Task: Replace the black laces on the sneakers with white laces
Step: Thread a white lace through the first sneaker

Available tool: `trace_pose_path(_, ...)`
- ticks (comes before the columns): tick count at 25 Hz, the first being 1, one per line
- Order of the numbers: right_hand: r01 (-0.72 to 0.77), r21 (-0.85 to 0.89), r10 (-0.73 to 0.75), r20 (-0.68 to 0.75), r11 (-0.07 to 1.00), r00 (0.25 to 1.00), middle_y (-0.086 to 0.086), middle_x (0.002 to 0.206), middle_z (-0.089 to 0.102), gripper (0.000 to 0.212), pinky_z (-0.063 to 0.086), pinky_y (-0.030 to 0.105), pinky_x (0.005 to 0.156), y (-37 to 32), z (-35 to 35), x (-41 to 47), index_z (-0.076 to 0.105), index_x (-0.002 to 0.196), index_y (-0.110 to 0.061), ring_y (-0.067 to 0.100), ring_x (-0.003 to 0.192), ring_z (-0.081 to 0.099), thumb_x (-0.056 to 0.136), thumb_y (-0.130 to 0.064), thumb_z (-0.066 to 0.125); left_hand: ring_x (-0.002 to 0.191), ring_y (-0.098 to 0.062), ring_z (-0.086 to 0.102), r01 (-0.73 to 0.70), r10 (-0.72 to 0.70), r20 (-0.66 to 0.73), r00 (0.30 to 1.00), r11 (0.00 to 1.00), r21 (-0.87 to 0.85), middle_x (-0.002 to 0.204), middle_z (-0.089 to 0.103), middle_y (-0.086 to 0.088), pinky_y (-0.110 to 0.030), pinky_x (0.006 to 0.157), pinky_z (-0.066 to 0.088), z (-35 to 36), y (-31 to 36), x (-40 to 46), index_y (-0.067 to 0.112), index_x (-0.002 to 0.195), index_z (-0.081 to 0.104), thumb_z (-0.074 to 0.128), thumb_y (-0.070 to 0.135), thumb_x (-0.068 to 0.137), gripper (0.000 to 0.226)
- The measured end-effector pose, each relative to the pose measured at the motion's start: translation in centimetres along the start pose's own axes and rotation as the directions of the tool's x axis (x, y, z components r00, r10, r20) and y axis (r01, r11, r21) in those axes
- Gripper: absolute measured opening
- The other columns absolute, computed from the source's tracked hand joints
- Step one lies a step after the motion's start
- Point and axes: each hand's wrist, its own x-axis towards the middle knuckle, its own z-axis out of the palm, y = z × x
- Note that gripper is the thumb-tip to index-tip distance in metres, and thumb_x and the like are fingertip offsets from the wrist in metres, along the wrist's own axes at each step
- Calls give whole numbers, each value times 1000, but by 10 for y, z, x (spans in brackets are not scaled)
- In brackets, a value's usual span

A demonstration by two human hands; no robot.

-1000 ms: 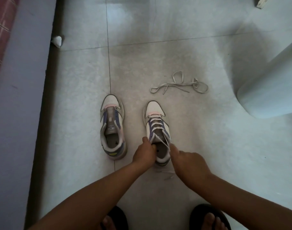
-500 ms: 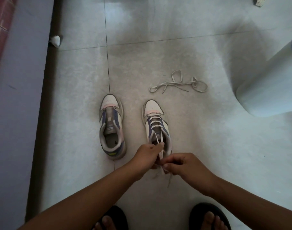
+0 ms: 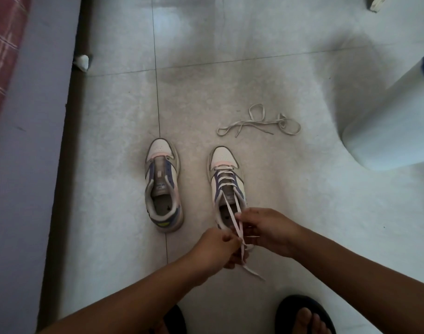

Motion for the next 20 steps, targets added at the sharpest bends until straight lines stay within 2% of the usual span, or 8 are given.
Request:
trace_pose_path(3,-9,109,4,49,994,999,13,91,71,18,52,27,67,3,1,0,63,89,-8,20,76,69,93,-22,53,65,-13,66,-1,5,-80,997,998,59,79,69,-5,-21,58,44,-7,-7,3,12,85,67,44,13,96,26)
trace_pose_path(5,-17,158,-2,118,987,993,13,95,72,23,51,29,73,4,0,0,66,91,-8,20,82,69,94,-26,52,68,-17,65,-3,18,-81,997,985,173,82,69,-10,-22,58,44,-11,-9,7,6,86,67,45,12,94,24)
trace_pose_path(7,36,158,-52,102,987,993,14,91,72,22,50,30,74,6,0,0,68,91,-6,22,79,68,92,-23,55,69,-22,63,-13,49,-114,992,956,294,85,70,-16,-24,61,44,-18,-7,11,2,86,68,46,15,92,26)
trace_pose_path(9,158,-52,-160,-23,986,987,15,84,71,19,52,34,75,8,-1,1,69,87,-4,24,75,65,88,-21,61,67,-24,62,-12,69,-217,974,967,254,83,70,-17,-28,61,45,-26,1,16,6,84,67,41,20,94,31)
trace_pose_path(11,259,-340,-300,-75,904,951,15,79,70,18,54,39,77,10,-1,0,69,75,-10,23,72,63,86,-24,65,57,-19,59,-32,60,-242,968,992,120,72,67,-10,-24,54,45,-30,10,19,8,86,63,38,27,98,34)
trace_pose_path(13,295,-401,-345,-56,867,937,13,77,70,20,54,42,79,13,-1,0,68,67,-16,22,73,63,86,-25,66,51,-13,55,-71,94,-211,973,991,115,66,62,-4,-20,47,43,-27,14,20,10,86,65,45,31,97,31)
trace_pose_path(17,210,-126,-213,-10,970,977,14,87,73,20,56,31,75,13,-4,1,70,81,-6,26,83,70,90,-21,59,64,-14,59,-132,234,-304,923,938,321,68,62,0,-27,60,47,-21,6,26,18,78,63,54,23,91,17)
trace_pose_path(20,137,47,-137,-16,989,990,15,89,71,21,53,30,71,12,-5,1,68,91,-1,26,83,70,92,-17,55,77,-19,61,-138,355,-380,854,859,492,77,61,2,-25,63,40,-23,0,30,21,94,60,53,28,92,10)
